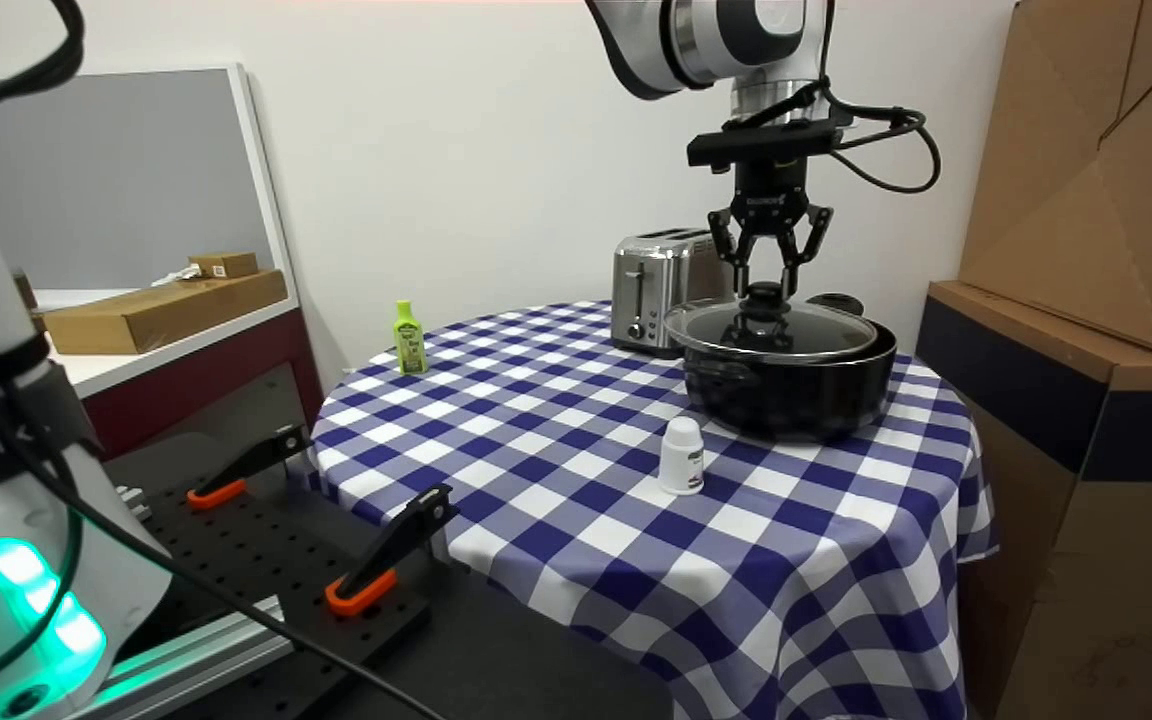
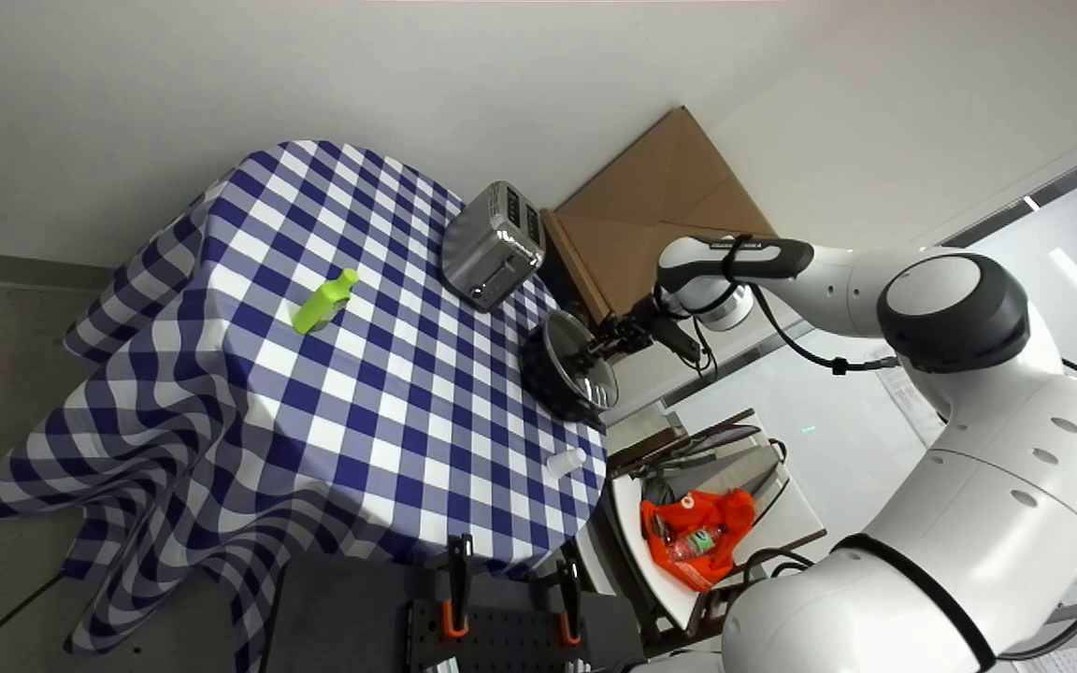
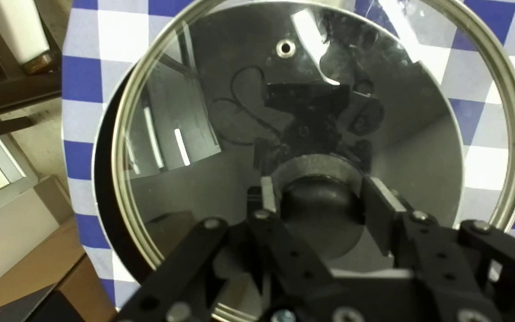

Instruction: Put the lid on the black pot

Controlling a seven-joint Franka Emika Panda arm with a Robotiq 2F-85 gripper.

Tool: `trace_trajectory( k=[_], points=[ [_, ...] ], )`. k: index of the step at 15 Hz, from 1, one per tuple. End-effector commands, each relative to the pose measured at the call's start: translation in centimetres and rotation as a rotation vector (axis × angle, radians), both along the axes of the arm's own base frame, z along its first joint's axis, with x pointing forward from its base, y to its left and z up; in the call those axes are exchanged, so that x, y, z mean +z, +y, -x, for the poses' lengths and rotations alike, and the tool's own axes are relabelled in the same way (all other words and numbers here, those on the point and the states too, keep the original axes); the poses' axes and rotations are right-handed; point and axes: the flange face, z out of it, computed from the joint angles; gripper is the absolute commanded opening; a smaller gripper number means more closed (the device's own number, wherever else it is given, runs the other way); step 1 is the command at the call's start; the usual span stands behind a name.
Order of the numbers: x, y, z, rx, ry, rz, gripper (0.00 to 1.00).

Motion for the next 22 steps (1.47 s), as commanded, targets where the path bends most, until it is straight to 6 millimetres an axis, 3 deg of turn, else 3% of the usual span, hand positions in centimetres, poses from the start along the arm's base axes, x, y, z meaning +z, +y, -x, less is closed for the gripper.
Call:
trace_trajectory(
  k=[1, 7, 22],
  points=[
    [0.6, -0.2, 1.6, -0.003, -0.013, -0.017, 0.24],
    [0.0, -1.7, 1.2, -0.044, -0.015, -0.029, 0.24],
    [-1.1, -3.5, -1.9, -0.065, -0.025, 0.018, 0.24]
  ],
)
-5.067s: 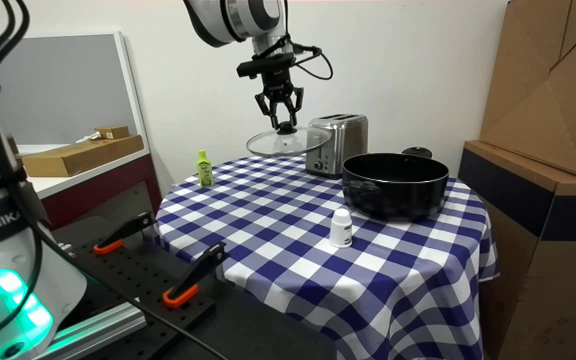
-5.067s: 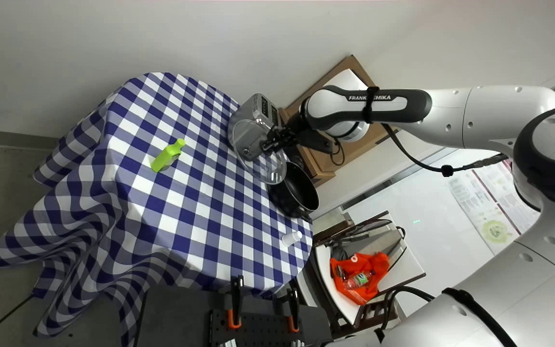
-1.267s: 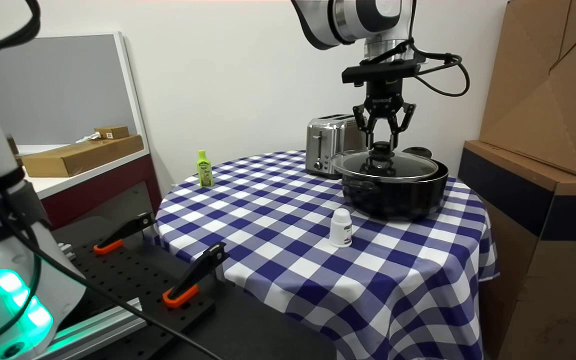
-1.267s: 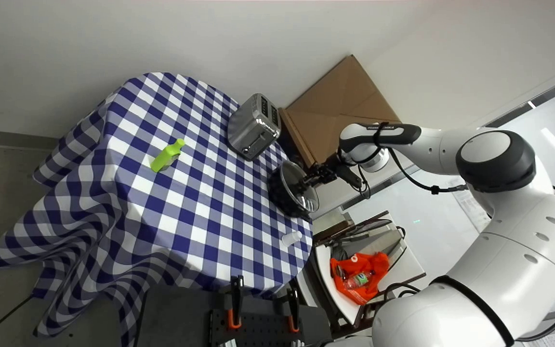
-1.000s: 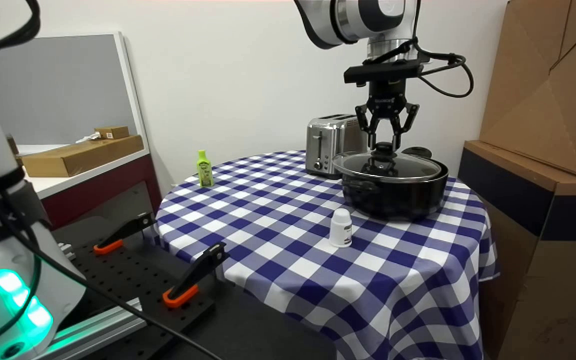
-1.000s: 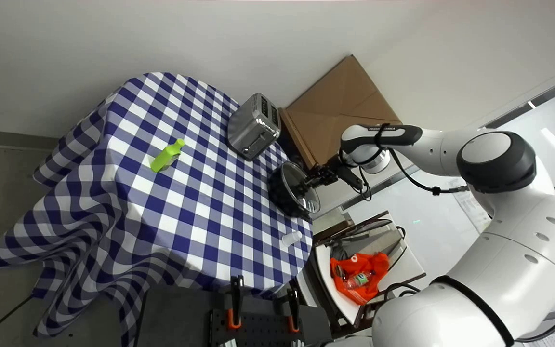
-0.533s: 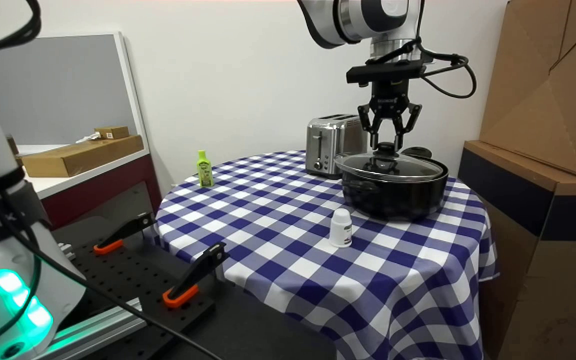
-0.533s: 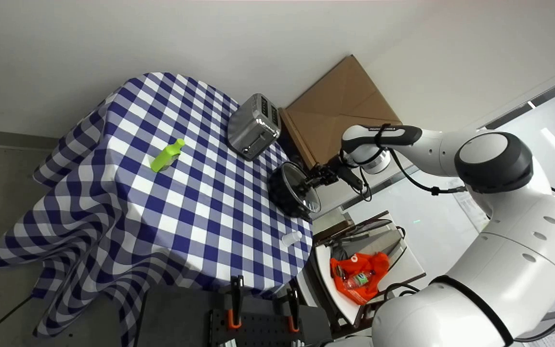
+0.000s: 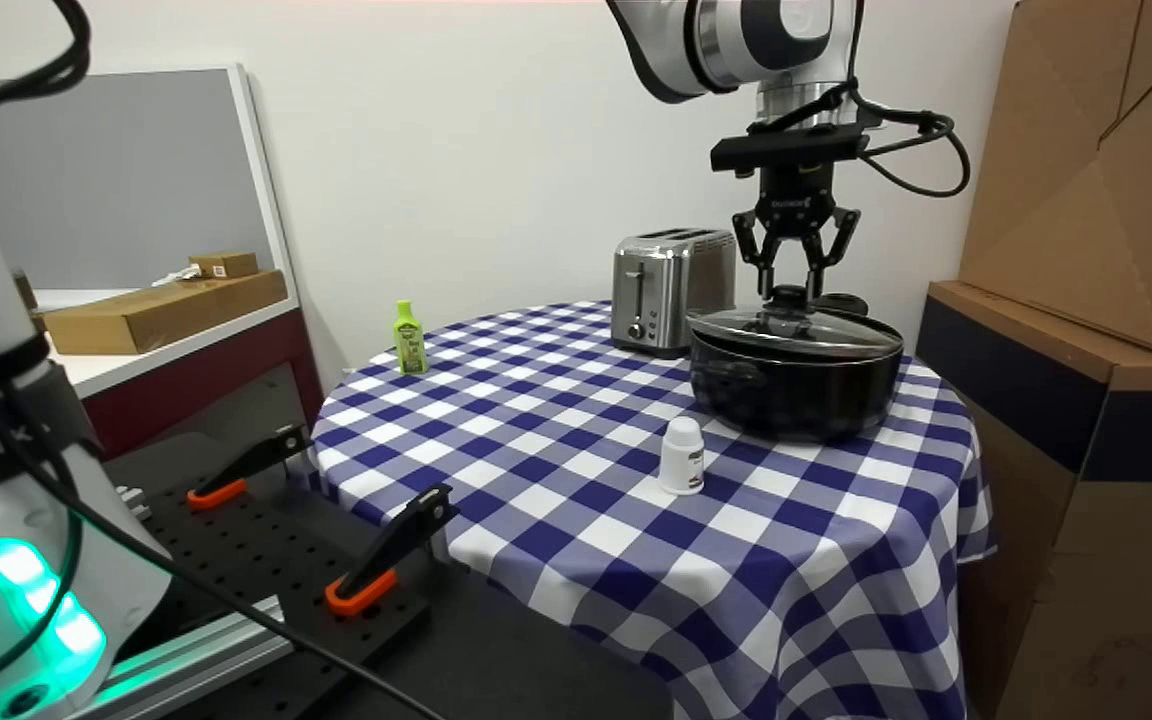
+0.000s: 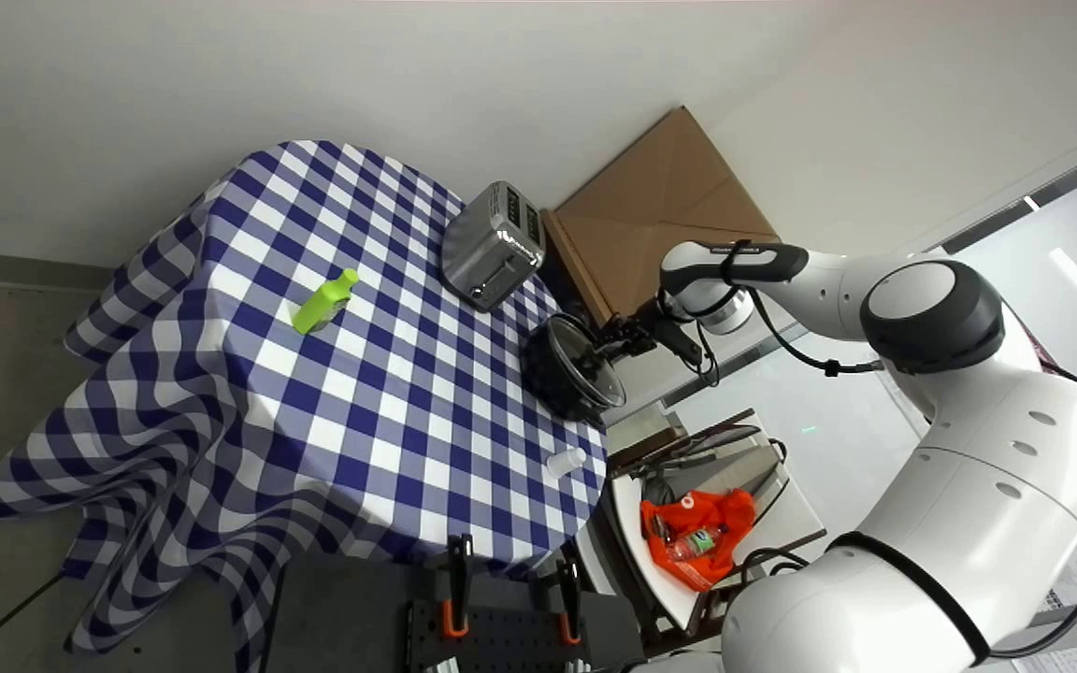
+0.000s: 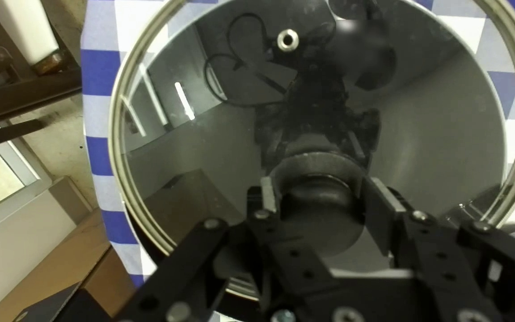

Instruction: Put the lid on the black pot

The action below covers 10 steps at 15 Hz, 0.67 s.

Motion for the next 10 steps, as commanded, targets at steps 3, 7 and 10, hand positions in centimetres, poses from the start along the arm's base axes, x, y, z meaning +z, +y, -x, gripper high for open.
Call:
trace_trajectory(
  k=[3, 7, 10],
  points=[
    [-0.7, -0.7, -1.3, -0.006, -0.013, 0.029, 0.24],
    [-0.9, 0.2, -1.5, 0.008, -0.054, 0.077, 0.24],
    [-1.0, 0.9, -1.4, 0.028, -0.092, 0.114, 0.24]
  ],
)
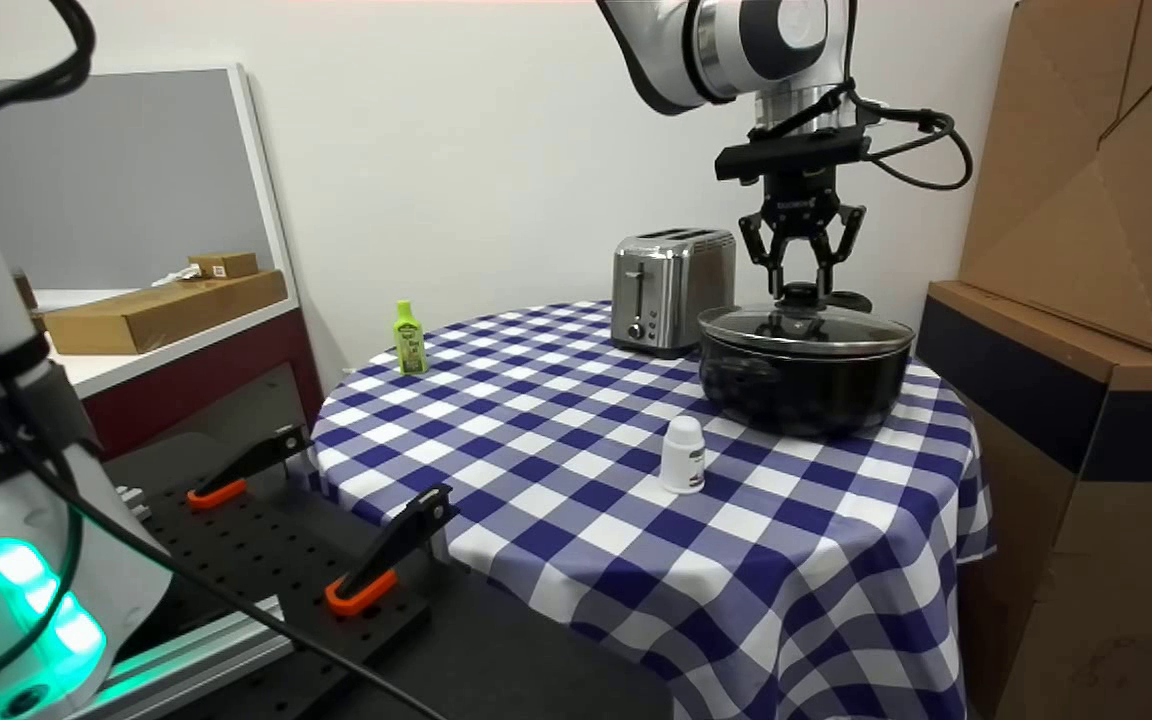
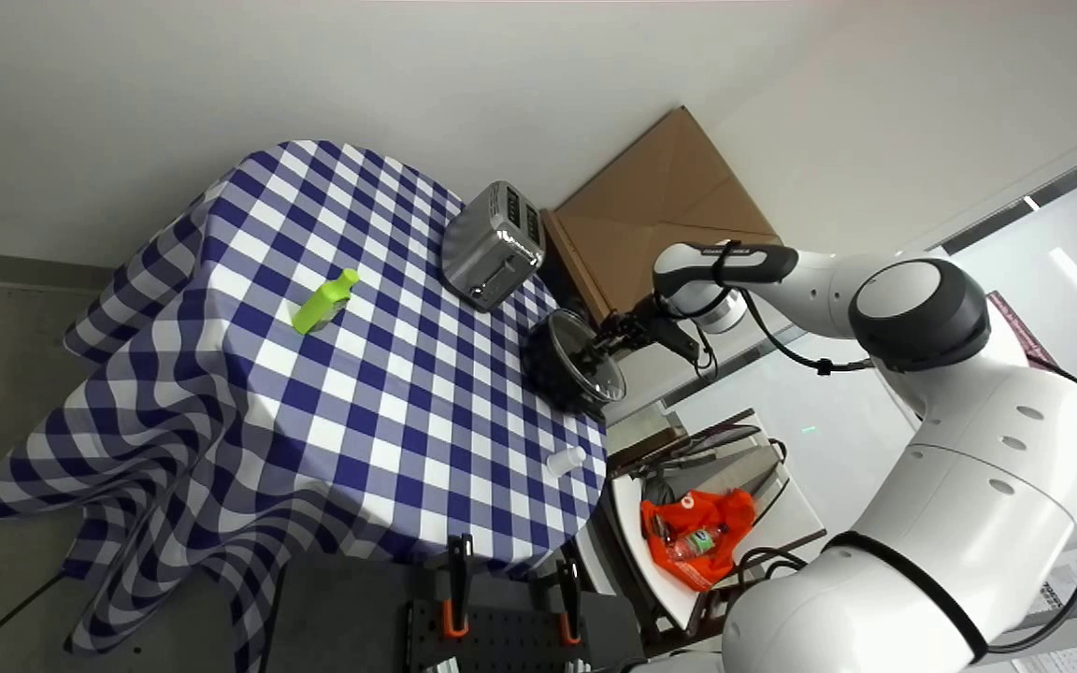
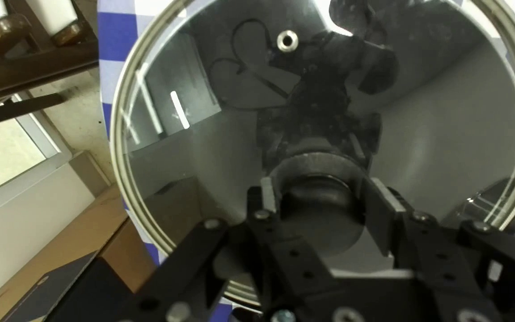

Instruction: Put the lid on the black pot

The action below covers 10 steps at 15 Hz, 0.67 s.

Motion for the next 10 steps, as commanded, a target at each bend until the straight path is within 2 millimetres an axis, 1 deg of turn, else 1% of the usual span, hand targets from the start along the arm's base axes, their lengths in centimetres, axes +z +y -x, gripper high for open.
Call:
trace_trajectory(
  k=[1, 4, 10],
  points=[
    [-1.0, 0.9, -0.2, 0.015, -0.054, 0.068, 0.24],
    [-1.2, 1.5, 0.0, 0.027, -0.084, 0.088, 0.24],
    [-1.9, 2.2, 0.7, 0.022, -0.102, 0.056, 0.24]
  ],
)
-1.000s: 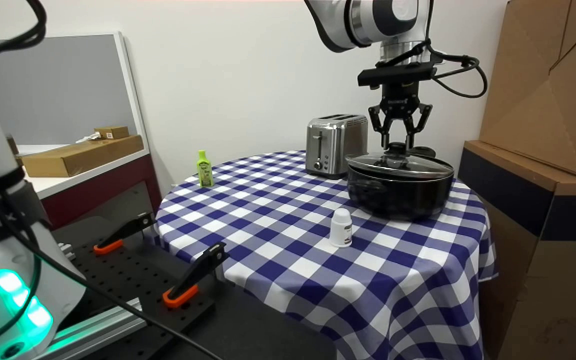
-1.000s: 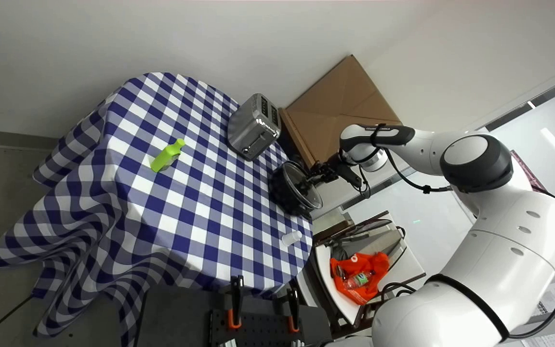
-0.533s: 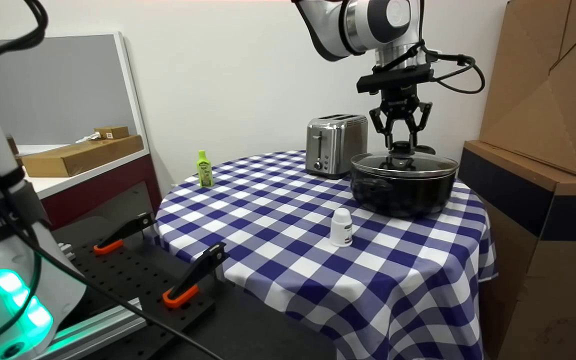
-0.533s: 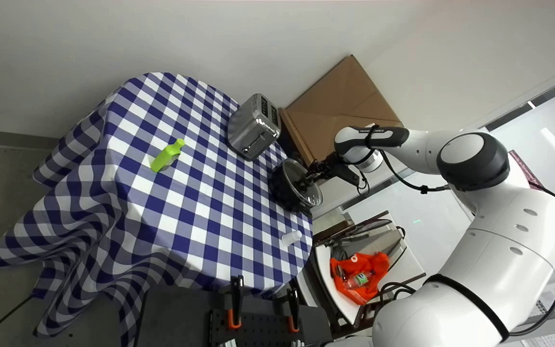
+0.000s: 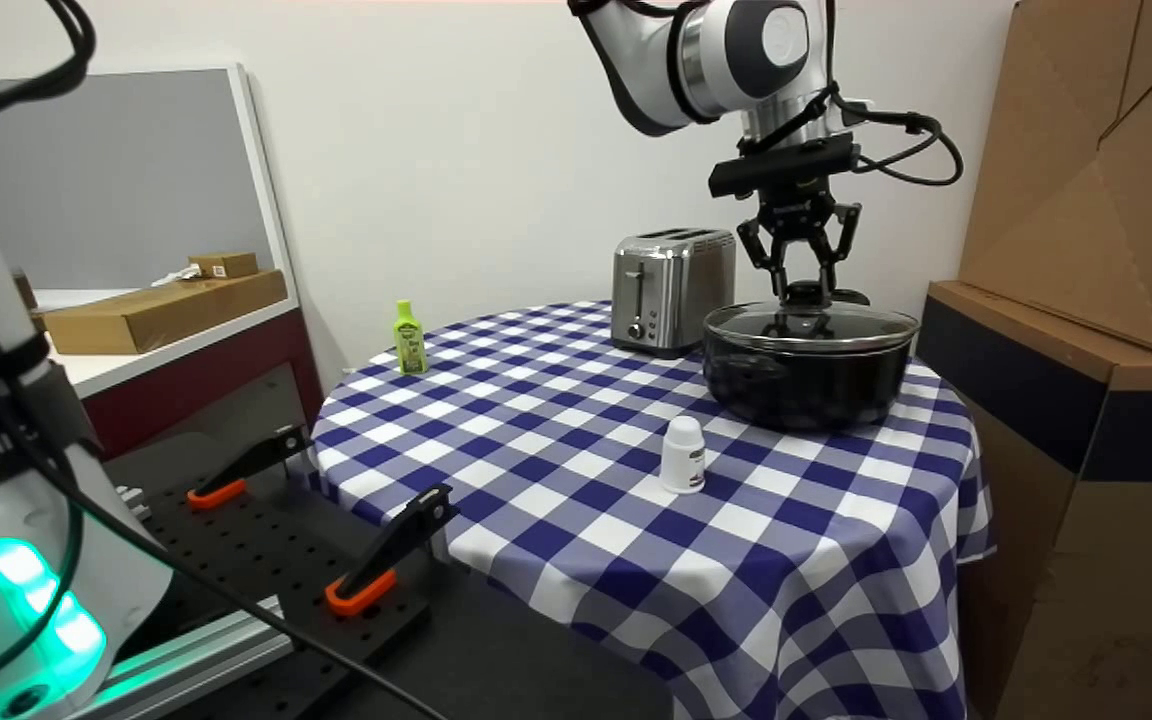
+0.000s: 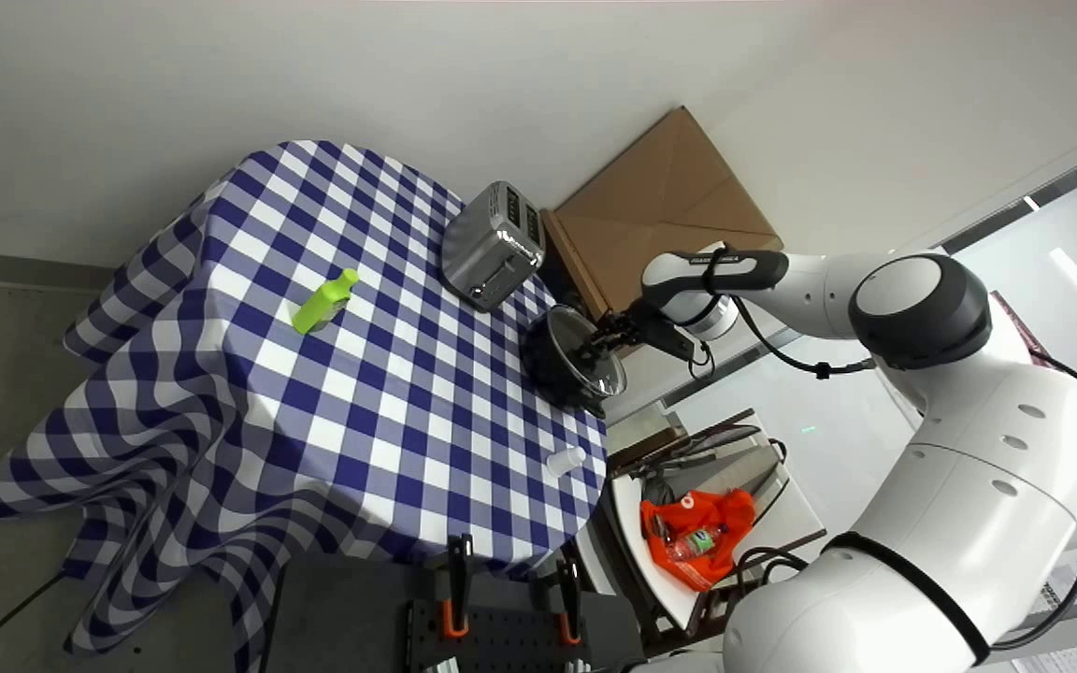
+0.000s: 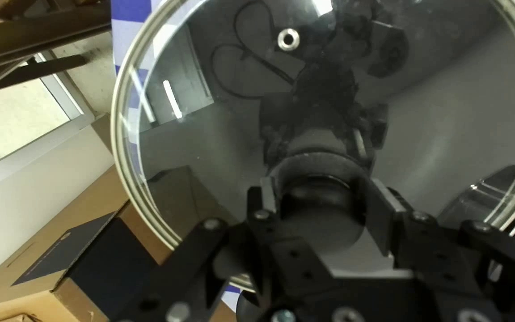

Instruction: Put the lid on the black pot

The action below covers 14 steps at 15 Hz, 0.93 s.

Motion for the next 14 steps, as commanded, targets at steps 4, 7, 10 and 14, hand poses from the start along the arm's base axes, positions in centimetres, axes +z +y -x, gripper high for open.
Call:
trace_trajectory(
  k=[4, 7, 10, 14],
  points=[
    [-0.6, 2.0, 1.4, 0.001, -0.076, -0.036, 0.24],
    [0.2, 2.9, 2.0, 0.005, -0.145, -0.062, 0.24],
    [0.6, 4.2, 2.8, 0.007, -0.207, -0.092, 0.24],
    [0.3, 5.4, 3.8, 0.007, -0.238, -0.141, 0.24]
  ],
)
